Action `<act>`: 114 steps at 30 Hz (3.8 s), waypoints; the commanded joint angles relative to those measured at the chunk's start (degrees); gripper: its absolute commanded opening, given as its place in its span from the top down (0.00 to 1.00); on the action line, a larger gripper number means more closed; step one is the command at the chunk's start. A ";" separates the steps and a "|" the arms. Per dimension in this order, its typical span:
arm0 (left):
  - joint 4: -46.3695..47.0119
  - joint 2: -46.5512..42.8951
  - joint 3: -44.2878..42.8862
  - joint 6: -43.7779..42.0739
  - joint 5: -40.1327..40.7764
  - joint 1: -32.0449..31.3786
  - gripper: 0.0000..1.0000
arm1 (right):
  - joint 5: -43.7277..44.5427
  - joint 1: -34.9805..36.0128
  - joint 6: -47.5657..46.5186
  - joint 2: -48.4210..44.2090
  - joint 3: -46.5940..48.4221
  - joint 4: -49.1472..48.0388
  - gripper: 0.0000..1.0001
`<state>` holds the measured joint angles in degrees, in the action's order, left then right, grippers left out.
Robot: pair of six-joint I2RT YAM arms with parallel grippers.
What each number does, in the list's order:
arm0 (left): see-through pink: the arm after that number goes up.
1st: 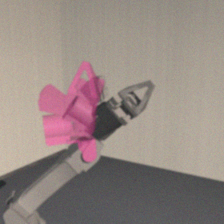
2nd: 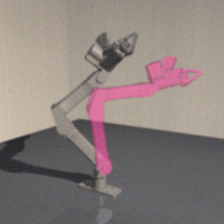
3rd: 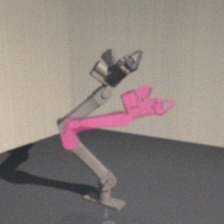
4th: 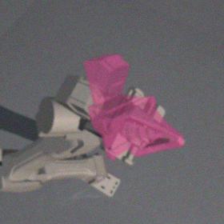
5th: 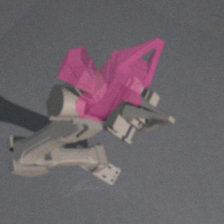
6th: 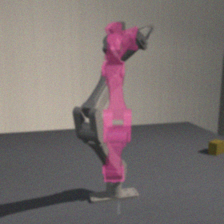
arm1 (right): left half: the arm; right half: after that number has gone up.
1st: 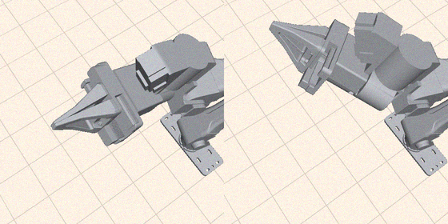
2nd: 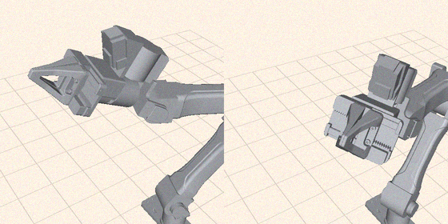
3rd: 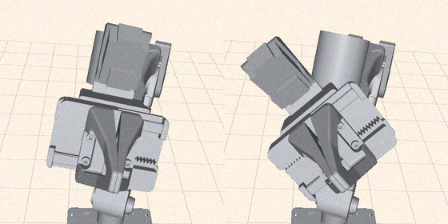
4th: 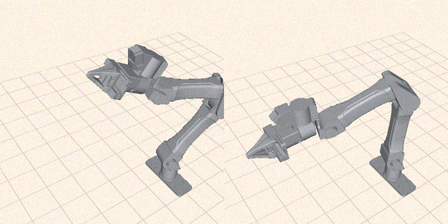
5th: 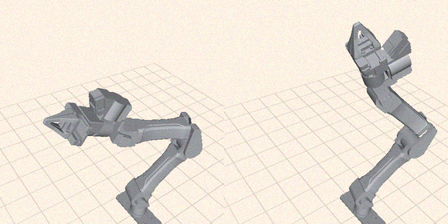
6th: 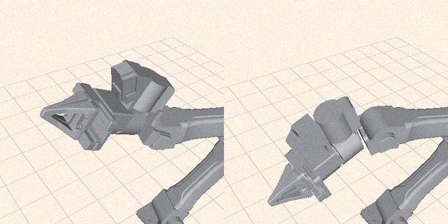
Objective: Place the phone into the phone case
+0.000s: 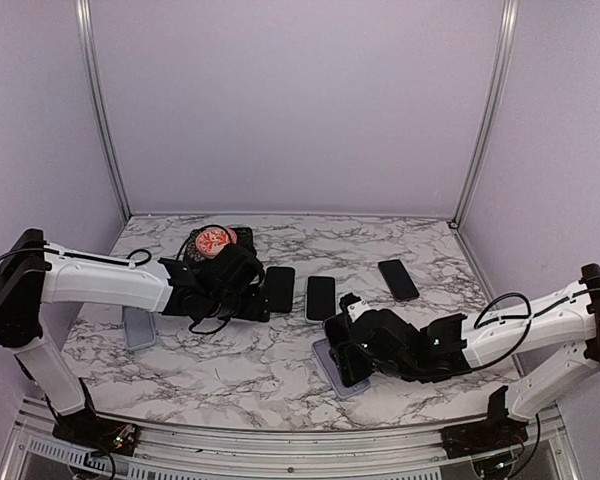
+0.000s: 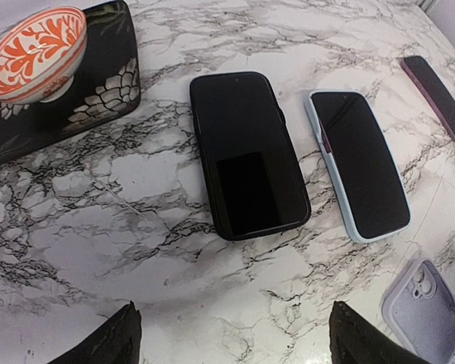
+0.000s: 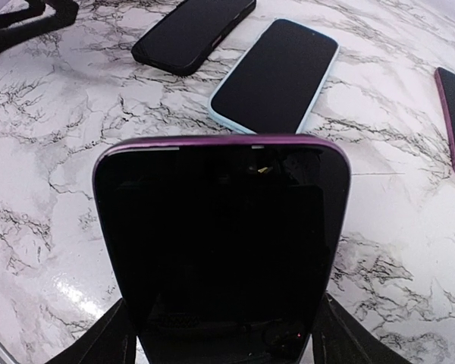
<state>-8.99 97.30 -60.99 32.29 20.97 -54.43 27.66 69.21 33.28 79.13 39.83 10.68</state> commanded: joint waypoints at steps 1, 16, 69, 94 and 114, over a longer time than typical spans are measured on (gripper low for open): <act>0.35 -4.58 1.81 3.34 4.25 0.21 0.11 | 1.85 1.14 1.29 0.26 -0.84 -9.39 0.73; 0.30 -5.05 3.79 6.49 5.87 0.16 0.01 | 7.83 4.62 4.71 2.83 -1.81 -5.55 0.78; -0.23 -2.37 3.24 3.21 5.23 0.15 0.01 | -20.78 -3.98 7.83 15.88 15.66 27.39 0.01; -0.61 -4.19 3.52 1.54 6.74 -0.96 0.02 | -24.73 -6.19 4.03 17.41 18.56 29.47 0.58; 35.79 -3.68 11.16 7.02 -31.37 -1.46 0.01 | -14.15 -6.28 0.30 4.98 12.96 13.65 0.80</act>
<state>6.31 94.52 -54.13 33.95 7.38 -56.03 8.19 63.11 34.89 86.61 52.58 31.68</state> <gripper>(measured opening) 0.988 0.741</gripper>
